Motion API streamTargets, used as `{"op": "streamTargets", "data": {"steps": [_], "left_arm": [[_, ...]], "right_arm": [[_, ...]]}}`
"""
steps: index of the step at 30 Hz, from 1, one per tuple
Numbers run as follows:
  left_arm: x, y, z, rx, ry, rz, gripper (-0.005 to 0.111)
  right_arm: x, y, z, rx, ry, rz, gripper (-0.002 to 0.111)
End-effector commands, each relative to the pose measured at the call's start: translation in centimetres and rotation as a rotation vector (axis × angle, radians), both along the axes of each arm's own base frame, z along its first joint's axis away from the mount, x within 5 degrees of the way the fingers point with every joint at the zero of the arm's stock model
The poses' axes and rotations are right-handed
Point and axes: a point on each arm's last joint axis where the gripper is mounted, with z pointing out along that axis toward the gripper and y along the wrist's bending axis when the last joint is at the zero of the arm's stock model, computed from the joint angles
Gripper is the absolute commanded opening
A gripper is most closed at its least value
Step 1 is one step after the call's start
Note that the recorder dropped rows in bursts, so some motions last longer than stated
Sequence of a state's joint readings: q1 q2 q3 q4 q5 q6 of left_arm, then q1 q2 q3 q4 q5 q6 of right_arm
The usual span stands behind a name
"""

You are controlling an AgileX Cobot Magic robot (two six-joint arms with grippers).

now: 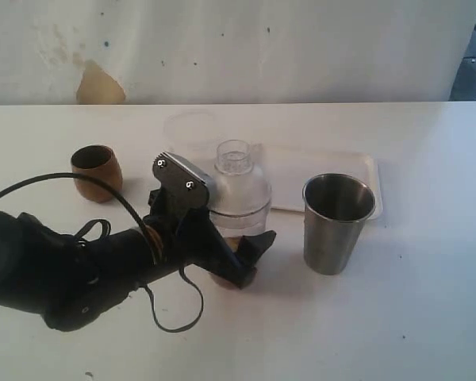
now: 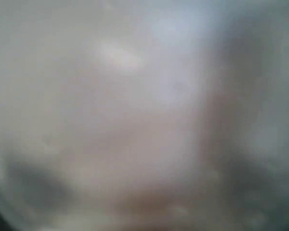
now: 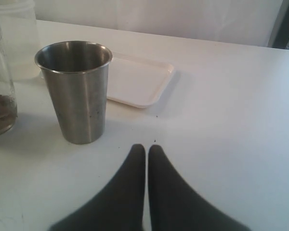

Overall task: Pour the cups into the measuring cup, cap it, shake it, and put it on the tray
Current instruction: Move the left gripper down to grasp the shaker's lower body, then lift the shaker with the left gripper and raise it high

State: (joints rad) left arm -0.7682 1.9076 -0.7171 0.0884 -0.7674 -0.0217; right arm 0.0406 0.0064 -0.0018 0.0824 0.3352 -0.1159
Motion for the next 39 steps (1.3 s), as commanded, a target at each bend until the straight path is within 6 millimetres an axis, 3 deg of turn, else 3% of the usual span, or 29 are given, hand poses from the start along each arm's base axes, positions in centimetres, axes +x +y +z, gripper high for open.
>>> {"op": "streamTargets", "data": {"steps": [1,3,6,9,10,12,13,15,17,19,22,23,24,26,27,30,33,34,37,39], "left_arm": [[0.1,0.0,0.0,0.002,0.009,0.008,0.035],[-0.1,-0.1,0.8,0.022,-0.009,-0.024,0.001],[-0.4,0.3,4.8,-0.056,-0.077,-0.007,0.0],[-1.3,2.5,11.9,-0.259,-0.166,0.107,0.0],[-0.7,3.4,12.9,-0.297,-0.204,0.168,0.0],[0.2,3.4,12.7,-0.291,-0.091,0.195,0.0],[-0.5,2.6,12.8,-0.272,0.011,0.124,0.0],[-4.7,-0.6,13.9,-0.036,-0.135,-0.269,0.0],[-2.1,1.0,14.2,0.017,-0.124,-0.082,0.0],[1.5,4.4,14.7,-0.187,0.019,0.244,0.0],[-1.8,2.7,16.7,-0.018,-0.177,-0.019,0.0],[-1.8,2.8,16.8,0.023,-0.224,-0.035,0.0],[-0.2,4.0,16.9,-0.042,-0.183,0.073,0.0],[2.6,7.2,16.9,-0.277,0.006,0.335,0.0],[2.2,7.1,17.2,-0.286,0.02,0.315,0.0],[-1.1,4.6,17.6,-0.034,-0.17,0.027,0.0],[2.3,7.8,17.3,-0.253,0.006,0.3,0.0],[2.2,7.9,17.4,-0.311,0.053,0.314,0.0],[-1.8,4.3,17.6,-0.071,-0.171,-0.037,0.0],[1.3,6.6,16.8,-0.132,-0.033,0.207,0.0]], "right_arm": [[0.0,0.0,0.0,-0.001,-0.004,-0.006,0.002],[0.0,0.0,0.0,-0.001,-0.004,-0.006,0.002],[0.0,0.0,0.0,-0.001,-0.004,-0.006,0.002],[0.0,0.0,0.0,-0.001,-0.004,-0.006,0.002],[0.0,0.0,0.0,-0.001,-0.004,-0.006,0.002],[0.0,0.0,0.0,-0.001,-0.004,-0.006,0.002],[0.0,0.0,0.0,-0.001,-0.004,-0.006,0.002],[0.0,0.0,0.0,-0.001,-0.004,-0.006,0.002],[0.0,0.0,0.0,-0.001,-0.004,-0.006,0.002],[0.0,0.0,0.0,-0.001,-0.004,-0.006,0.002],[0.0,0.0,0.0,-0.001,-0.004,-0.006,0.002],[0.0,0.0,0.0,-0.001,-0.004,-0.006,0.002],[0.0,0.0,0.0,0.001,-0.004,-0.006,0.002],[0.0,0.0,0.0,0.001,-0.004,-0.006,0.002],[0.0,0.0,0.0,0.001,-0.004,-0.006,0.002],[0.0,0.0,0.0,0.005,-0.003,-0.005,0.002],[0.0,0.0,0.0,0.012,-0.003,-0.003,0.002],[0.0,0.0,0.0,0.012,-0.003,-0.003,0.002],[0.0,0.0,0.0,0.012,-0.003,-0.003,0.002],[0.0,0.0,0.0,0.014,-0.005,-0.003,0.002]]}}
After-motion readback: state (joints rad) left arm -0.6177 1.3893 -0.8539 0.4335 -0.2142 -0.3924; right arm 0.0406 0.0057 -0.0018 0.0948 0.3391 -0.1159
